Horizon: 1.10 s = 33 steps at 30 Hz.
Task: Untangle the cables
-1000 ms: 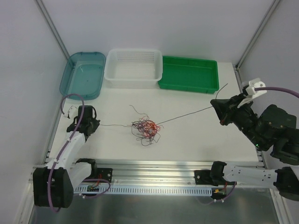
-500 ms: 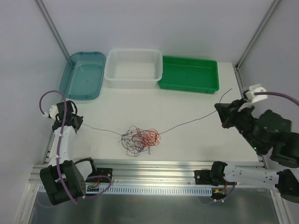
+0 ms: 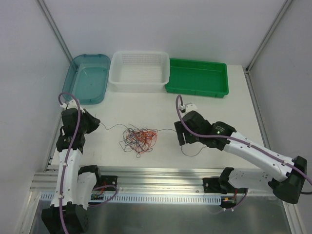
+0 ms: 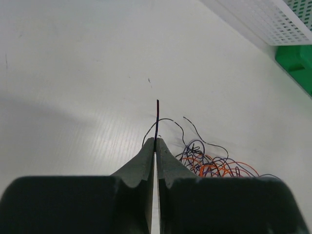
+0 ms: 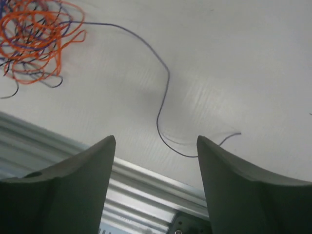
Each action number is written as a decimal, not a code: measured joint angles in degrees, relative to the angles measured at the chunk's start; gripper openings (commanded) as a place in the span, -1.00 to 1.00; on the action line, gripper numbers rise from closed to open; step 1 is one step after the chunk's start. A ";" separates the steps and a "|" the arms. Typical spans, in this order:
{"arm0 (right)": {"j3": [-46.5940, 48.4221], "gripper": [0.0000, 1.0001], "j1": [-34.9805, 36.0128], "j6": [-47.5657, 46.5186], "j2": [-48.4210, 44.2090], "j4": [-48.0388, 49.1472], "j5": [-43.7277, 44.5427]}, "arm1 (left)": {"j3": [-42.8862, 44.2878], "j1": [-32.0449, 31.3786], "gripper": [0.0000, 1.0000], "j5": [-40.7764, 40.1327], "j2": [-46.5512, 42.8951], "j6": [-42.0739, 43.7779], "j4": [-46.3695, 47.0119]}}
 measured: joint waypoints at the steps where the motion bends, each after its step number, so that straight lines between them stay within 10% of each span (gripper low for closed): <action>1: 0.22 0.51 0.83 -0.17 1.25 1.68 -1.84 | -0.39 -0.46 -1.00 0.46 -0.83 0.55 0.11; 24: 25.64 0.79 12.17 -7.80 49.31 28.15 -16.44 | -1.62 -0.72 -1.00 1.79 -2.47 2.60 0.28; 29: 27.06 0.22 12.11 -7.61 54.12 28.48 -14.97 | -1.62 -0.70 -1.00 0.81 -2.84 2.62 0.28; 33: 24.63 -0.70 11.65 -7.15 53.72 28.79 -12.70 | -1.62 -0.68 -1.00 -1.42 -3.76 2.60 0.22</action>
